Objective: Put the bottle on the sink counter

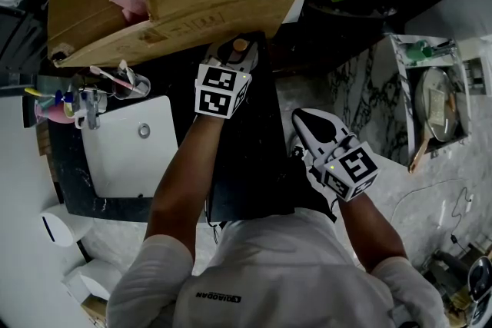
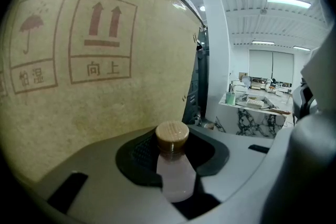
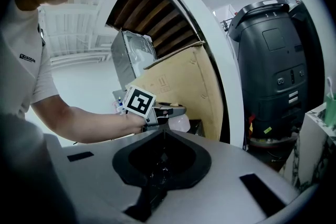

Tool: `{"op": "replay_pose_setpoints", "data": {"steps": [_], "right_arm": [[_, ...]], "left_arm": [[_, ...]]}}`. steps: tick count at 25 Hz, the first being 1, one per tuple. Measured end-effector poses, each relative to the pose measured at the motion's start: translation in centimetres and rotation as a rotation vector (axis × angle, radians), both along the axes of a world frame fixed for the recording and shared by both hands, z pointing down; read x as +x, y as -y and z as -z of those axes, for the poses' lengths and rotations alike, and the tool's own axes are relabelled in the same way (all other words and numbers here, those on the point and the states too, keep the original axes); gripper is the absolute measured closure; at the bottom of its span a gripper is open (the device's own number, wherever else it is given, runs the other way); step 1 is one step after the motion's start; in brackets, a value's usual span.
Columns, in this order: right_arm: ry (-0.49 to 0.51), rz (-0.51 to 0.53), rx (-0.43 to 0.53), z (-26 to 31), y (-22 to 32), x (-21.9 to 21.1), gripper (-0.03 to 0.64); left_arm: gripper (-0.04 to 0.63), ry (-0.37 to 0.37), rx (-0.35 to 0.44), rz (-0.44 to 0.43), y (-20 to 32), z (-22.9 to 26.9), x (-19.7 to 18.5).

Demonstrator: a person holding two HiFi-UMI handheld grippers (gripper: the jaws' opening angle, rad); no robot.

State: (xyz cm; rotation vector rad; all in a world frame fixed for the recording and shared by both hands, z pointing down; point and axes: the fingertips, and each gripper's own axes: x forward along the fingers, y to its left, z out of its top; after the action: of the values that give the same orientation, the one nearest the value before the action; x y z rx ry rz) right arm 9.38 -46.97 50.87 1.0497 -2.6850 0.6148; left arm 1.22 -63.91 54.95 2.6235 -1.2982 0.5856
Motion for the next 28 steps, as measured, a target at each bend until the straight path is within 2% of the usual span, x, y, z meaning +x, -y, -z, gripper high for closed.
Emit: {"op": "replay_pose_setpoints", "data": {"steps": [8,16,22,28], "right_arm": [[0.005,-0.013,-0.001,-0.1,0.1,0.0,0.575],[0.006,-0.019,0.001,0.0,0.0,-0.1,0.574],[0.009,-0.018,0.009,0.6,-0.3,-0.4,0.575],[0.007,-0.028,0.011,0.8,-0.7,-0.4,0.574]], "left_arm": [[0.469,-0.016,0.025,0.002,-0.1,-0.1,-0.2],[0.465,0.013,0.017,-0.001,-0.2,-0.2,-0.1],[0.393,0.04,-0.018,-0.03,-1.1,-0.5,0.0],[0.387,0.057,-0.032,-0.018,-1.7,-0.3,-0.4]]}}
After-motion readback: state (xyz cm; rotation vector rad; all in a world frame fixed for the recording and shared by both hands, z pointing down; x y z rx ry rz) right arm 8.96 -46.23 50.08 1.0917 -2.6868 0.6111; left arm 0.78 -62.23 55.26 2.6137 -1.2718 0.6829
